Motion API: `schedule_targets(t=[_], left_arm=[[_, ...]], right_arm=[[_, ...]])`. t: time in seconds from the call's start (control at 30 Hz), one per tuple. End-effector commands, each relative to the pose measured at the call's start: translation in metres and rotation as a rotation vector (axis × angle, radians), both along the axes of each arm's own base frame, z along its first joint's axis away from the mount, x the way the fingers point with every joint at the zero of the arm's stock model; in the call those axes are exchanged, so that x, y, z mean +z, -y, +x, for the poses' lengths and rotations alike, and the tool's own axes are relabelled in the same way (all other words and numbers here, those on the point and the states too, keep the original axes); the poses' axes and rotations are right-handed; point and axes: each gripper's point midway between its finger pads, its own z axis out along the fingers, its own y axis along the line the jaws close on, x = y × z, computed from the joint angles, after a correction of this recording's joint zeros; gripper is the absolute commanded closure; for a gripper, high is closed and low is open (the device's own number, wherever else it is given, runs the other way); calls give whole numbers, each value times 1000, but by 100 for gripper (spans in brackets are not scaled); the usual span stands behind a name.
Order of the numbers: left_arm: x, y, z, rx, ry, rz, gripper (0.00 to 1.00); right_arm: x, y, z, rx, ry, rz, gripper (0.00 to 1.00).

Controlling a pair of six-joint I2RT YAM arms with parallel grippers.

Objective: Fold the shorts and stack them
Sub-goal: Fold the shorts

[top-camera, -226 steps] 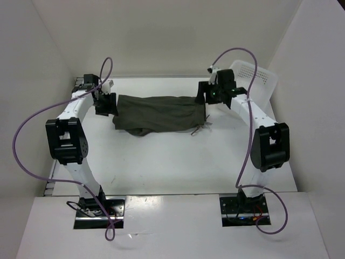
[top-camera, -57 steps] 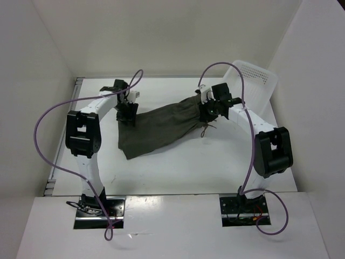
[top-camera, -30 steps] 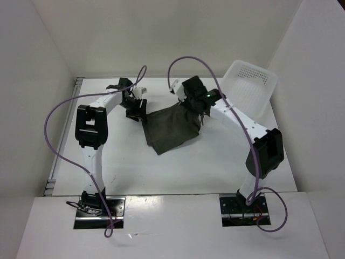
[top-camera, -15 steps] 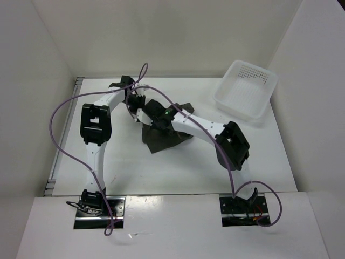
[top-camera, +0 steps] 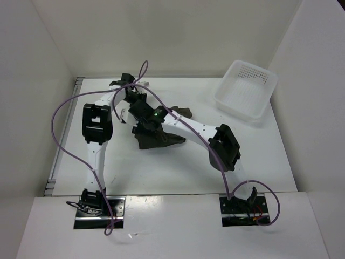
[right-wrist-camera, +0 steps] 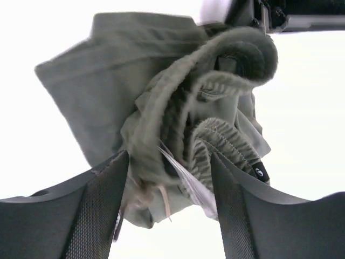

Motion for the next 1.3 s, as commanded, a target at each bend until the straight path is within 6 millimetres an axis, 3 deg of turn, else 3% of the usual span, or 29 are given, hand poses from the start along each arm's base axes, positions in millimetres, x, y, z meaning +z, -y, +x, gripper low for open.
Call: schedule_targets(t=[0.0, 0.13, 0.27, 0.3, 0.37, 0.4, 0.43, 0.47, 0.5, 0.53, 0.57, 0.6, 0.63, 0.67, 0.7, 0.73, 0.77, 0.83, 0.87, 0.93, 0.97, 1.0, 1.03, 1.07, 1.13, 1.2, 1.23, 1.27], left_arm=[[-9, -6, 9, 10, 12, 55, 68], [4, -27, 25, 61, 62, 114, 57], [36, -65, 37, 143, 136, 162, 42], [61, -78, 42, 175, 193, 168, 40], [80, -86, 42, 197, 244, 177, 37], [108, -90, 45, 215, 318, 188, 30], [111, -83, 37, 202, 320, 186, 29], [134, -77, 31, 194, 361, 178, 29], [143, -70, 29, 183, 387, 172, 27], [154, -56, 26, 158, 410, 163, 26], [170, -46, 21, 138, 438, 137, 24], [182, -37, 21, 119, 464, 113, 24], [189, -12, 12, 53, 458, 53, 23], [192, 3, 7, 12, 448, 14, 21], [198, 18, 1, -25, 435, -14, 21], [195, 43, -8, -84, 414, -46, 21], [178, 54, -9, -105, 375, -43, 19], [160, 71, -16, -142, 330, -41, 16], [153, 88, -21, -181, 312, -61, 14], [143, 103, -31, -218, 276, -78, 6], [143, 115, -37, -244, 275, -81, 6], [136, 118, -38, -245, 268, -66, 6], [136, 118, -38, -245, 268, -66, 5], [130, 121, -39, -252, 259, -57, 5], [128, 123, -42, -261, 246, -70, 5], [130, 125, -47, -270, 240, -87, 5], [130, 125, -51, -275, 230, -94, 5], [126, 124, -53, -275, 218, -91, 5]], right_arm=[[41, -29, -11, 46, -24, 147, 32], [65, -38, -11, 36, -20, 225, 32], [111, -42, 2, -8, 32, 357, 32], [123, -39, 7, -22, 47, 387, 32], [153, -34, 7, -31, 69, 460, 32], [159, -33, 5, -30, 78, 475, 32], [179, -23, 4, -39, 90, 518, 32], [185, -15, 6, -52, 88, 543, 32], [177, -6, 8, -73, 82, 541, 32], [193, 13, 13, -110, 95, 589, 32], [179, 25, 15, -135, 66, 578, 32], [179, 37, 20, -163, 59, 596, 32], [180, 47, 24, -186, 49, 617, 32], [173, 70, 31, -238, 17, 635, 32], [171, 79, 35, -257, 12, 653, 32], [166, 88, 39, -278, 13, 648, 32], [150, 103, 40, -325, -1, 628, 32], [137, 115, 42, -356, 6, 611, 32], [125, 130, 40, -385, -6, 590, 32], [113, 145, 36, -409, -52, 583, 32], [102, 163, 38, -463, -84, 595, 32], [94, 168, 32, -469, -140, 612, 32], [72, 175, 26, -496, -201, 600, 32], [67, 178, 23, -504, -230, 622, 32], [45, 178, 10, -526, -352, 665, 31], [37, 175, 5, -550, -424, 726, 30], [26, 169, -7, -537, -493, 741, 30], [20, 168, -4, -541, -506, 762, 29]])
